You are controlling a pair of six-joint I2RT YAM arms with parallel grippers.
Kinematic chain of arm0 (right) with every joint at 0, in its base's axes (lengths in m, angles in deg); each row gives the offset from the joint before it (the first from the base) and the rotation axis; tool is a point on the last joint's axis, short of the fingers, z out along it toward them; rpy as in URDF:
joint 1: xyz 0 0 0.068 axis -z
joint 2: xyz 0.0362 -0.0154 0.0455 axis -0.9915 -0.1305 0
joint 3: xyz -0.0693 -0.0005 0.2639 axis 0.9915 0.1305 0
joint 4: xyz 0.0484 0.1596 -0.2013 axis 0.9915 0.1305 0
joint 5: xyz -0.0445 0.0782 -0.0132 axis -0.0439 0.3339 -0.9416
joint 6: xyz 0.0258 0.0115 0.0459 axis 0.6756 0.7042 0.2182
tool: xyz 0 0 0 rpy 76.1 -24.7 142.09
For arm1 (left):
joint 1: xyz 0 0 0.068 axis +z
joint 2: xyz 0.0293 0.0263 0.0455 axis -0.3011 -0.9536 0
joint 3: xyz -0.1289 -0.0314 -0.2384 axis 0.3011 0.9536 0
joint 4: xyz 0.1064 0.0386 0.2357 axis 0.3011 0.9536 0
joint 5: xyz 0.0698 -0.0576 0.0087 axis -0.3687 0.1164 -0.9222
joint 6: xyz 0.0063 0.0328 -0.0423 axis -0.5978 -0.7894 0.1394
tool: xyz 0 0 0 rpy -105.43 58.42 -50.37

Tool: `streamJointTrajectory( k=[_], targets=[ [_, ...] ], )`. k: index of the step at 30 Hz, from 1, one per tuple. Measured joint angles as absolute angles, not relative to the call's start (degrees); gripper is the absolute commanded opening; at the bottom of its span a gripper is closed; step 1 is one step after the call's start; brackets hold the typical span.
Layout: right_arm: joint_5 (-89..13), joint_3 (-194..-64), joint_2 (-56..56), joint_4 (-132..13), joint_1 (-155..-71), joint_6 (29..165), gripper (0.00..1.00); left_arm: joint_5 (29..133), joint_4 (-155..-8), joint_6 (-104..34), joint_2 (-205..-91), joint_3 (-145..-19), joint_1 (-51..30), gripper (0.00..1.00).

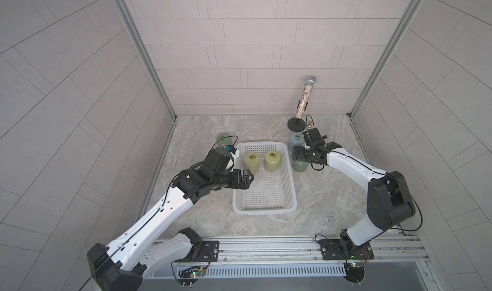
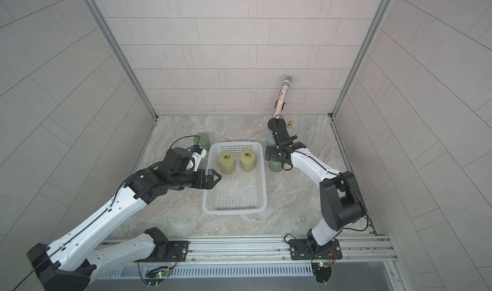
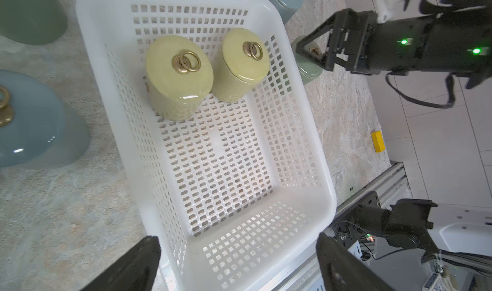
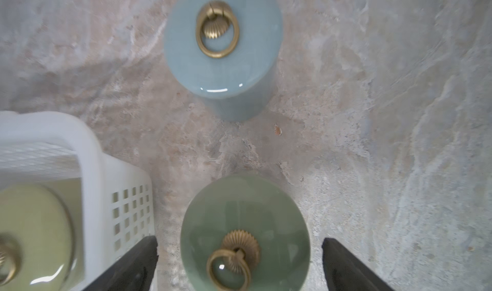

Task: Take the tea canister out of the basket
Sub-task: Place the tea canister at the center of the board, then pick up the tea canister from the basket.

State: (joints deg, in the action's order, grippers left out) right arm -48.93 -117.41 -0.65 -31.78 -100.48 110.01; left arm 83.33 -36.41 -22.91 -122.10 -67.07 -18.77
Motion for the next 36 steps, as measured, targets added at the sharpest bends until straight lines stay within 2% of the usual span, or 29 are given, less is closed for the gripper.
streamJointTrajectory(
  k=[8, 17, 31, 36],
  targets=[
    [-47.25, -117.24, 13.58, -27.06, -102.23, 109.82, 1.0, 78.3, -37.05, -24.0, -123.17, -67.07, -18.77, 1.0],
    [-44.27, -114.53, 26.65, -22.45, -109.9, 109.47, 1.0, 75.11, -41.46, -26.03, -129.64, -67.07, -18.77, 1.0],
    [-40.45, -111.99, 31.17, -20.9, -121.29, 110.8, 1.0, 69.41, -51.23, -25.4, -138.45, -67.0, -18.77, 1.0],
    [-40.34, -111.23, 31.09, -20.94, -122.99, 111.94, 1.0, 68.97, -54.31, -24.48, -144.06, -67.0, -18.77, 0.96]
  ],
)
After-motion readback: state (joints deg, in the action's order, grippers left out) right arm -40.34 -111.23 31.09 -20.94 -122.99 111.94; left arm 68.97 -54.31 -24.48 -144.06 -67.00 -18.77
